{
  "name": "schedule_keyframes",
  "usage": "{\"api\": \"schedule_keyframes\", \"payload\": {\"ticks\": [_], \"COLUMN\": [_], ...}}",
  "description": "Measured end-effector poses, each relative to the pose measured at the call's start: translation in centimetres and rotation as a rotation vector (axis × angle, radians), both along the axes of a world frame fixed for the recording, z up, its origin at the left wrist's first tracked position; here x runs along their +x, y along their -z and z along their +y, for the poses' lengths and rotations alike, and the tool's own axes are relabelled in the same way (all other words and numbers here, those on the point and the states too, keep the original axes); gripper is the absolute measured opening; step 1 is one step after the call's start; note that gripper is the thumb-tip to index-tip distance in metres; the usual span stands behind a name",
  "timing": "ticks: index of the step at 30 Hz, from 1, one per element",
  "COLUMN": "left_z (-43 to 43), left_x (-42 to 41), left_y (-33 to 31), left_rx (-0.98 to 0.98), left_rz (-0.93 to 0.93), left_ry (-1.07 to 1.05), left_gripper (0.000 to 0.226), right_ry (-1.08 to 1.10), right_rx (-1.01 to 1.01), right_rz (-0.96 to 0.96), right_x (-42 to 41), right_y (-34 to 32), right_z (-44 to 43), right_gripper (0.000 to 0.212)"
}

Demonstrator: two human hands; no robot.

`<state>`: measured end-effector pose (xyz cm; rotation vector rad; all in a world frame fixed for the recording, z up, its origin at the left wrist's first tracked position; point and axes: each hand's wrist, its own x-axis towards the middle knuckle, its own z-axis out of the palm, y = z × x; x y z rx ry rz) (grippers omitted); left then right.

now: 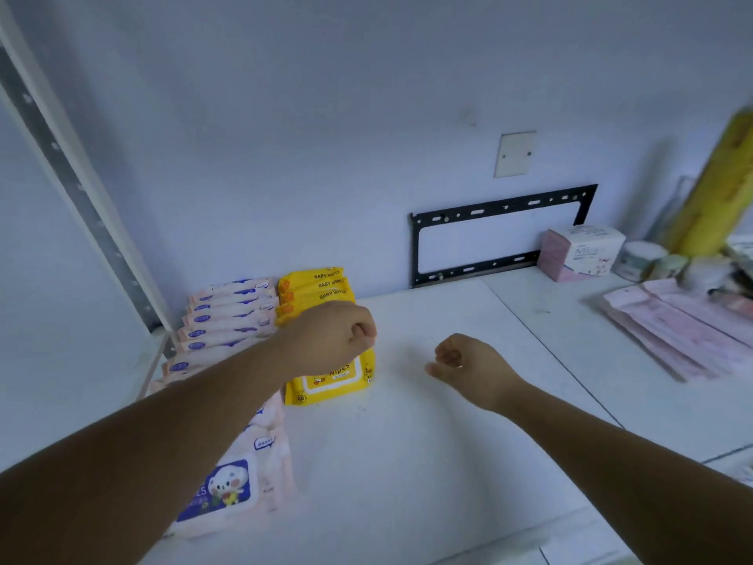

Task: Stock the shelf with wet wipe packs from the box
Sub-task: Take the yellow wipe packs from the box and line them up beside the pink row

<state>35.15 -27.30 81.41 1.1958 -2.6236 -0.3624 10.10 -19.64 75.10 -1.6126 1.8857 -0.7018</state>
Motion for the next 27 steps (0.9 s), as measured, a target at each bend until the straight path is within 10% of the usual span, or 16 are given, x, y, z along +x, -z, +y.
{"api": "schedule_keyframes", "payload": {"ticks": [19,27], "left_z": [22.5,33.7], "left_x": [-30.2,-36.1], "left_y": [6.3,13.8], "left_rx": [0.389,0.502], "left_rz": [0.064,-0.175], "left_ry": [0.389,0.434], "left_gripper": [0.005,0.007], "right_ry": [0.400,0.354], "right_rx": [0.090,0.348], "right_rz": [0.060,0.062], "right_x": [-24.3,-31.4], "right_y": [2.7,8.7], "right_z": [33.7,45.2], "right_gripper": [0.018,0.020]}}
